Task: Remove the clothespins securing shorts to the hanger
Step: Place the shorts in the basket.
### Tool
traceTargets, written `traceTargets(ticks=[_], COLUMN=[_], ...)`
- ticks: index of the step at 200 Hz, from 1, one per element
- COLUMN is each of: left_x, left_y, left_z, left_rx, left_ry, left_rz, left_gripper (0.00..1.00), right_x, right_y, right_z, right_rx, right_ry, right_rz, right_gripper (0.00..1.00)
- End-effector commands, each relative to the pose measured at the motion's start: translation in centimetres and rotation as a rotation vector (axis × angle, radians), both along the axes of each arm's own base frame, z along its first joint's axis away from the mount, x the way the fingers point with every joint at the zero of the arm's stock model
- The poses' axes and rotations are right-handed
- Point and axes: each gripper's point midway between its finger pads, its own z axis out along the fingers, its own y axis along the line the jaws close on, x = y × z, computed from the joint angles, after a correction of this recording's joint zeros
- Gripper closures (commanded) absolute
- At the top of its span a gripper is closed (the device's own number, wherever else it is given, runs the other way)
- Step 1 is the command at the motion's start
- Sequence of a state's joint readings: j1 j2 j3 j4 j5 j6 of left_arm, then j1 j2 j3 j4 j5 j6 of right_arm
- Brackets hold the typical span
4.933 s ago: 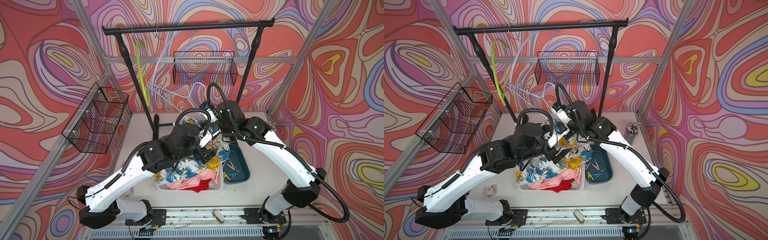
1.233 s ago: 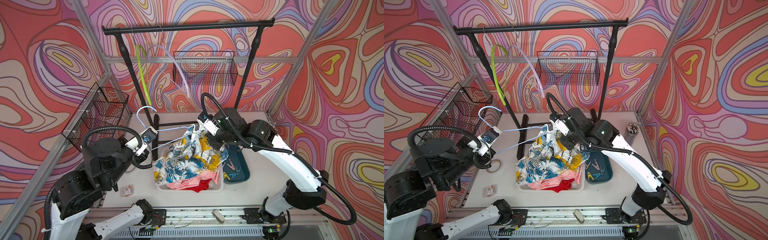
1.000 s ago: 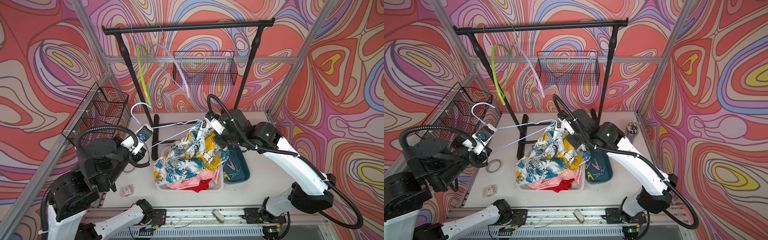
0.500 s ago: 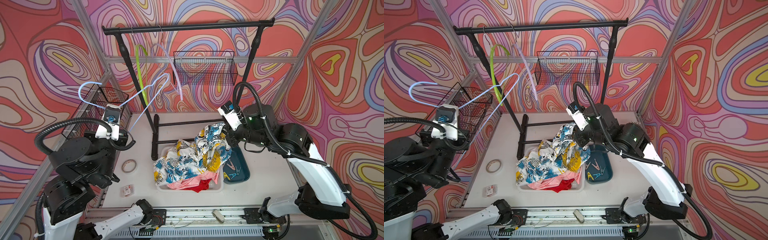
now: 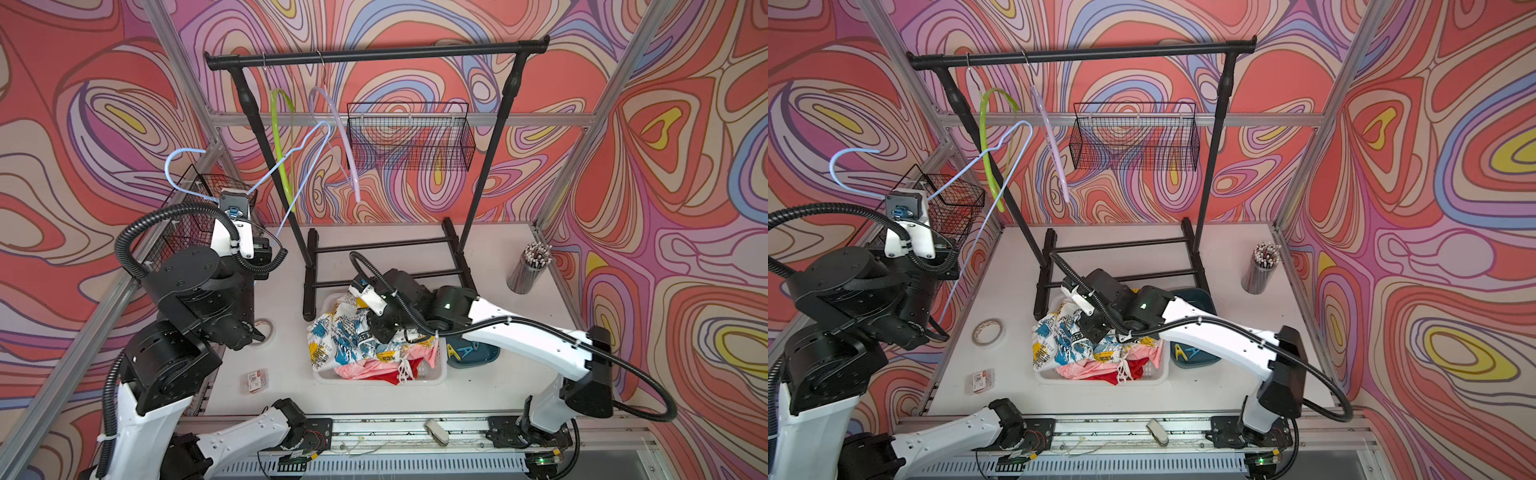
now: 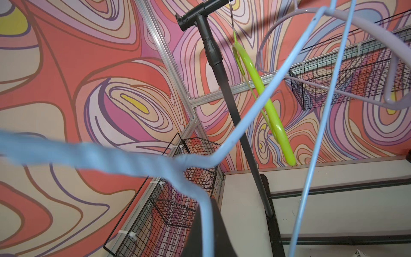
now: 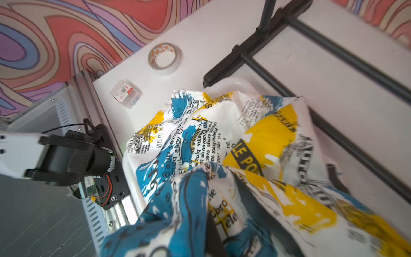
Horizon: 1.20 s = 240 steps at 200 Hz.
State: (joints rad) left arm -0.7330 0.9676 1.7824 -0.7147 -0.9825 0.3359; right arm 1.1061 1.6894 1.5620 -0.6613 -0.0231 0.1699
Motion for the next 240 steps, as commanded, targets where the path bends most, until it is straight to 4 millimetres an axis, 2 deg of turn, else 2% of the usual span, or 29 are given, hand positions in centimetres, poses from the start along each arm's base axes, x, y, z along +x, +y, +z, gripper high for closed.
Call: traceTargets(ticks=[1, 9, 14, 38, 63, 87, 100, 113, 143, 158, 162, 171, 192, 198, 202, 211, 240], left_x=[-0.7, -0.7, -0.7, -0.9, -1.2, -0.9, -0.4, -0.2, 0.4, 0.7, 0.8, 0.9, 0.7, 0.6, 0.6, 0.4, 0.2], left_y=[0.7, 0.8, 0.8, 0.9, 1.0, 0.5, 0.0, -0.4, -1.4, -1.8, -1.9, -2.0, -1.9, -1.8, -1.8, -1.7, -2.1], left_z=[-0.3, -0.5, -0.7, -1.5, -2.4, -3.1, -3.5, -3.7, -4.3, -5.1, -5.3, -5.7, -6.0, -5.9, -5.8, -5.7, -6.0], left_rx=[-0.066, -0.062, -0.058, -0.066, -0.089, -0.082, -0.066, -0.064, -0.078, -0.070, -0.067, -0.061, -0.067, -0.071, -0.075, -0.081, -0.097], left_ry=[-0.023, -0.017, -0.012, 0.000, 0.014, 0.054, 0.074, 0.080, 0.106, 0.140, 0.149, 0.168, 0.178, 0.174, 0.171, 0.167, 0.190], left_rz=[0.004, 0.006, 0.012, 0.010, -0.008, -0.022, -0.024, -0.036, -0.068, -0.075, -0.074, -0.073, -0.075, -0.076, -0.078, -0.083, -0.111], left_gripper=[1.00, 1.00, 1.00, 1.00, 1.00, 1.00, 1.00, 1.00, 1.00, 1.00, 1.00, 1.00, 1.00, 1.00, 1.00, 1.00, 1.00], right_x=[0.6, 0.9, 1.3, 2.0, 1.6, 0.7, 0.0, -0.8, -1.6, -1.5, -1.4, -1.2, -0.5, -0.5, -0.4, -0.2, 0.8], right_y=[4.3, 4.8, 5.3, 6.9, 7.3, 5.4, 3.9, 2.8, 0.6, 0.3, 0.3, 0.4, 0.5, 0.7, 0.7, 0.9, 1.0], right_z=[0.7, 0.1, -1.5, -4.6, -9.7, -15.2, -17.3, -18.5, -19.8, -18.9, -18.1, -16.4, -11.3, -10.4, -8.5, -6.4, -1.4], right_rx=[0.165, 0.169, 0.148, 0.130, 0.080, -0.017, -0.063, -0.077, -0.132, -0.133, -0.122, -0.099, -0.027, -0.014, 0.020, 0.050, 0.077], right_ry=[-0.015, -0.020, -0.014, 0.008, 0.090, 0.168, 0.207, 0.241, 0.265, 0.258, 0.249, 0.230, 0.163, 0.150, 0.127, 0.093, -0.021], right_rz=[0.002, -0.007, -0.011, -0.021, -0.036, -0.076, -0.098, -0.111, -0.138, -0.147, -0.149, -0.155, -0.152, -0.139, -0.130, -0.115, -0.089], right_gripper=[1.00, 1.00, 1.00, 1.00, 1.00, 1.00, 1.00, 1.00, 1.00, 0.81, 0.74, 0.67, 0.58, 0.55, 0.53, 0.50, 0.47])
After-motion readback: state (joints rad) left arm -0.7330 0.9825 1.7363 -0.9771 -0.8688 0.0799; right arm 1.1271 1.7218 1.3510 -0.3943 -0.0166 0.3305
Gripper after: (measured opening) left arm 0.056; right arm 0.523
